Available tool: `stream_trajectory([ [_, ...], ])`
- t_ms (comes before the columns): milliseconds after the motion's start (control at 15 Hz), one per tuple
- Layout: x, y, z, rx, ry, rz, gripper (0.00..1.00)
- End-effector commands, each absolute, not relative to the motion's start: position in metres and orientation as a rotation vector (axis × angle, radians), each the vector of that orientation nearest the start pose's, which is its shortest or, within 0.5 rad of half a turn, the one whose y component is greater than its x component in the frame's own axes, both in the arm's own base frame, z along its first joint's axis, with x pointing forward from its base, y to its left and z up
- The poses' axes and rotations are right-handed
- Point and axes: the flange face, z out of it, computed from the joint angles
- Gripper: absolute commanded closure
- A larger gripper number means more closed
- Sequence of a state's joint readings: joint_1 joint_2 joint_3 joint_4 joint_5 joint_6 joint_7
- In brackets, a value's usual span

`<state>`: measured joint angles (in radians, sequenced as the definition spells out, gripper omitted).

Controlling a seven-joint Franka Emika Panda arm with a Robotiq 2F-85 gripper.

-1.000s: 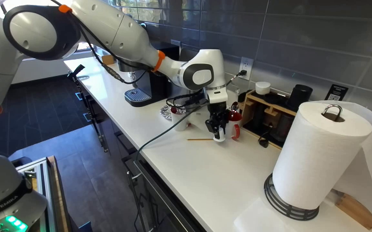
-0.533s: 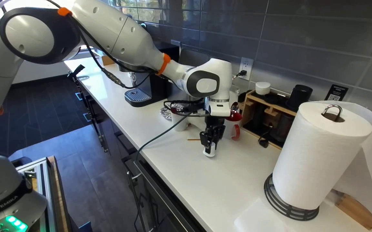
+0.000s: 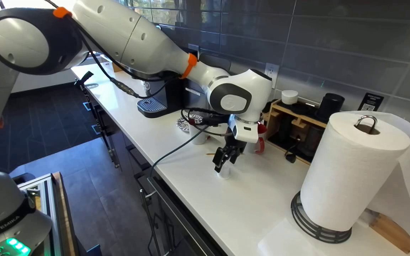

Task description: Turn the small white cap

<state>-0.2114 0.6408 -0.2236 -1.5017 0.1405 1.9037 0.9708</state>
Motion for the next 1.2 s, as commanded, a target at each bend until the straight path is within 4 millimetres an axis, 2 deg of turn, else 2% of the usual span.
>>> stream_trajectory([
  [0,0.629,-0.256,0.293,-2.313,2.093,0.429,0.00],
  [267,0.630,-0.251,0.290,-2.232,2.114,0.385,0.00],
  [467,0.627,-0.257,0.288,-2.198,2.127,0.377,0.00],
  [600,0.633,-0.256,0.290,-2.248,2.112,0.395,0.00],
  [867,0.632,-0.259,0.289,-2.217,2.124,0.365,0.00],
  [1133,0.622,-0.282,0.284,-2.160,2.111,0.410,0.00],
])
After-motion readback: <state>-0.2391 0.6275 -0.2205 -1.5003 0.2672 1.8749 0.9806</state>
